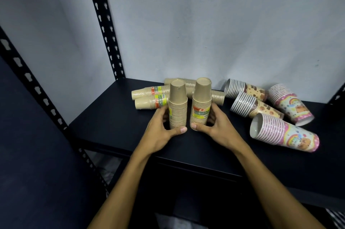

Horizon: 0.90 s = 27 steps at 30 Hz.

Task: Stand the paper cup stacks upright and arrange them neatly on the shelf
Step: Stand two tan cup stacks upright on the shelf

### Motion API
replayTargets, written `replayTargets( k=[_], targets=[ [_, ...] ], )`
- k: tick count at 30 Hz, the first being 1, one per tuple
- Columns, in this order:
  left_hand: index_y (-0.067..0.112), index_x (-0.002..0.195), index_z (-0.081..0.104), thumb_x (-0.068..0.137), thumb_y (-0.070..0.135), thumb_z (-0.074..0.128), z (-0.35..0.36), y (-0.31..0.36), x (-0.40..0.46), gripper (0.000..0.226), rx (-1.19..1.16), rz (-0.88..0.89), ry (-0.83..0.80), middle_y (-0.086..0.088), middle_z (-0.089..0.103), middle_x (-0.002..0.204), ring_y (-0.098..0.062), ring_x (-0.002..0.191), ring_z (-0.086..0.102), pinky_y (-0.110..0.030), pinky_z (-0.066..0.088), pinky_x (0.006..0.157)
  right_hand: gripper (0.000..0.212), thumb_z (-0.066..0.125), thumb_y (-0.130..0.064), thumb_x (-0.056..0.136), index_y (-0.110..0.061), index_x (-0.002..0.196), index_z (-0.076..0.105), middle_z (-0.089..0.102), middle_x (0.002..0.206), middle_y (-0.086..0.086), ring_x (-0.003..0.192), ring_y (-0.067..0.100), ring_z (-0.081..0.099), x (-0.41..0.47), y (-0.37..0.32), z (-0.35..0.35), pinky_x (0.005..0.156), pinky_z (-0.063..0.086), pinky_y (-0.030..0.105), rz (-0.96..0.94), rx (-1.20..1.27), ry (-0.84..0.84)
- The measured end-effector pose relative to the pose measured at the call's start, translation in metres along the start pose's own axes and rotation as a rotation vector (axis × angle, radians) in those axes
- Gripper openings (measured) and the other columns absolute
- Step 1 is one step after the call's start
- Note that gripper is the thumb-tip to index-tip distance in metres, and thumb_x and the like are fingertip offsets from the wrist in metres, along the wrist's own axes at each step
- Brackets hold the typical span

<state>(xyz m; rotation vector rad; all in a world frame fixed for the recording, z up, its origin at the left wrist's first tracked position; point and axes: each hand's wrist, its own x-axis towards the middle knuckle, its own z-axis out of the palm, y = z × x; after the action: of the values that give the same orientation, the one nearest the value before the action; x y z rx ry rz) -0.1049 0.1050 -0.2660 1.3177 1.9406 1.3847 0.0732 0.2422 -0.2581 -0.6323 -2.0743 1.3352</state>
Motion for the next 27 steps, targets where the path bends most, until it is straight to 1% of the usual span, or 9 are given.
replayTargets(
  k=[4,8,11,14,17,20,22,25,27],
  targets=[
    [0.024,0.153,0.038,0.083,0.018,0.082,-0.006,-0.003,0.001,0.083,-0.075,0.015,-0.104,0.012,0.056,0.145,-0.004,0.136,0.049,-0.037,0.037,0.118,0.064,0.084,-0.011,0.081,-0.019,0.136,0.051,0.065,0.134,-0.004,0.125,0.009,0.062,-0.001,0.002,0.0,0.112,0.047,0.043,0.01,0.007,-0.011],
    [0.026,0.145,0.047,0.075,0.033,0.088,0.004,0.004,-0.002,0.081,0.024,0.035,0.036,0.013,0.06,0.137,-0.005,0.127,0.055,-0.035,0.045,0.111,0.064,0.084,-0.012,0.081,-0.018,0.135,0.051,0.065,0.134,-0.003,0.125,0.01,0.062,0.001,0.003,0.001,0.111,0.048,0.043,0.012,0.004,-0.002],
    [0.025,0.143,0.046,0.069,0.043,0.09,0.007,0.004,-0.003,0.088,0.047,0.025,0.092,0.011,0.059,0.137,-0.005,0.125,0.056,-0.032,0.047,0.108,0.064,0.084,-0.013,0.08,-0.018,0.135,0.052,0.065,0.134,-0.003,0.125,0.01,0.062,0.001,0.004,0.001,0.111,0.048,0.044,0.012,0.002,-0.006],
    [0.025,0.146,0.044,0.072,0.037,0.09,-0.001,0.002,-0.002,0.088,-0.035,0.012,0.022,0.01,0.059,0.14,-0.005,0.129,0.055,-0.036,0.043,0.113,0.067,0.086,-0.017,0.079,-0.02,0.136,0.051,0.064,0.135,-0.004,0.126,0.011,0.061,-0.001,0.002,0.001,0.111,0.047,0.045,0.014,0.01,-0.014],
    [0.018,0.15,0.042,0.082,0.016,0.083,-0.005,0.0,-0.003,0.08,-0.079,0.031,-0.049,0.007,0.058,0.142,-0.004,0.131,0.054,-0.037,0.039,0.116,0.076,0.088,-0.021,0.074,-0.02,0.138,0.046,0.062,0.137,-0.003,0.127,0.012,0.06,-0.001,0.0,0.001,0.111,0.047,0.046,0.016,0.022,0.007],
    [0.022,0.149,0.043,0.081,0.02,0.084,0.0,-0.001,-0.002,0.08,-0.063,0.03,-0.028,0.009,0.06,0.14,-0.005,0.13,0.056,-0.038,0.042,0.115,0.076,0.085,-0.011,0.078,-0.019,0.141,0.044,0.061,0.139,-0.003,0.128,0.009,0.06,-0.001,0.001,0.002,0.112,0.047,0.044,0.012,0.014,-0.007],
    [0.024,0.145,0.047,0.076,0.028,0.088,0.003,0.002,-0.003,0.08,-0.021,0.029,0.013,0.01,0.064,0.135,-0.004,0.121,0.06,-0.03,0.048,0.108,0.075,0.084,-0.009,0.08,-0.018,0.142,0.045,0.061,0.139,-0.003,0.128,0.009,0.06,-0.001,0.0,0.002,0.112,0.046,0.044,0.011,0.005,-0.013],
    [0.022,0.142,0.049,0.069,0.038,0.092,0.005,0.006,-0.005,0.087,0.045,0.036,0.083,0.01,0.065,0.129,0.004,0.106,0.061,-0.008,0.048,0.088,0.075,0.084,-0.011,0.08,-0.018,0.143,0.045,0.061,0.14,-0.003,0.129,0.01,0.06,-0.001,0.001,0.001,0.112,0.047,0.044,0.008,0.001,-0.019],
    [0.022,0.144,0.046,0.065,0.042,0.093,0.004,0.005,-0.006,0.093,0.049,0.039,0.09,0.01,0.063,0.13,0.002,0.109,0.061,-0.012,0.048,0.092,0.075,0.085,-0.012,0.08,-0.018,0.143,0.046,0.062,0.14,-0.003,0.129,0.01,0.06,-0.001,0.0,0.001,0.112,0.046,0.044,0.005,-0.002,-0.024]
  ],
)
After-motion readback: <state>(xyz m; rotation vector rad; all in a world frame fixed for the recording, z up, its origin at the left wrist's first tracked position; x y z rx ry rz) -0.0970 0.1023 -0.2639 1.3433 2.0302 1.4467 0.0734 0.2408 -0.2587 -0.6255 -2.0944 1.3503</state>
